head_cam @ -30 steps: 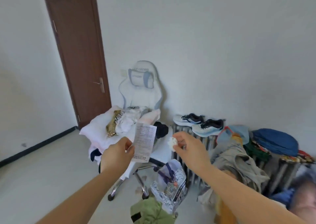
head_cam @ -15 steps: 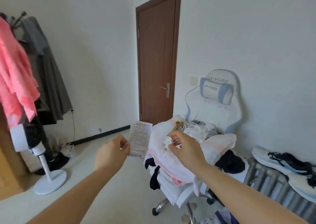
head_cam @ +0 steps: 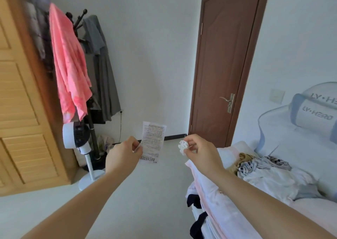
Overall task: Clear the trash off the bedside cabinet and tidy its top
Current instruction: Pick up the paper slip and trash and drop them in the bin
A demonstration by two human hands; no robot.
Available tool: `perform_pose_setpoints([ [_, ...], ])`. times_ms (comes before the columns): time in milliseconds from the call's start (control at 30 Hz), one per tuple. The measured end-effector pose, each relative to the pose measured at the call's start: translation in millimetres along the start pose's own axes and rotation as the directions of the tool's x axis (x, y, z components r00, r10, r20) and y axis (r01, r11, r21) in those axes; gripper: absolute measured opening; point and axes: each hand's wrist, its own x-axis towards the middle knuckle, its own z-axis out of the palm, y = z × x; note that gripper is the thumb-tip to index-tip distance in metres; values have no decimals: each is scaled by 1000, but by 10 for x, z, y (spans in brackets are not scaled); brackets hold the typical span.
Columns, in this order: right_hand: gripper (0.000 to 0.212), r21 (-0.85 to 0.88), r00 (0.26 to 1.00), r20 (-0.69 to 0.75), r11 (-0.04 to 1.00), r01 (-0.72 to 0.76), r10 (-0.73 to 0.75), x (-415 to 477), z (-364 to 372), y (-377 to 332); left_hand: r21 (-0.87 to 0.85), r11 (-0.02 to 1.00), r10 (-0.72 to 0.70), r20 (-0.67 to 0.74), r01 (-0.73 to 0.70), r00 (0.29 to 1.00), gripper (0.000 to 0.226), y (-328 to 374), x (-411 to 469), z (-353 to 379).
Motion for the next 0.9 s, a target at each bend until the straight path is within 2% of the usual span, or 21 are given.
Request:
perform_pose_setpoints([
  [200,17,14,1000,3,1000,-20,20,1022,503,334,36,999,30,-8,-29,1000,8,-318,1073,450],
  [500,15,69,993,-78,994,-85,90,2820,1116,808,63,991,109,72,-114,991,8,-601,3219,1248],
  [900,16,45,957,-167,971,-235,239,4328,1343,2045,33,989,134,204,-144,970,8,-524,4973,2712],
])
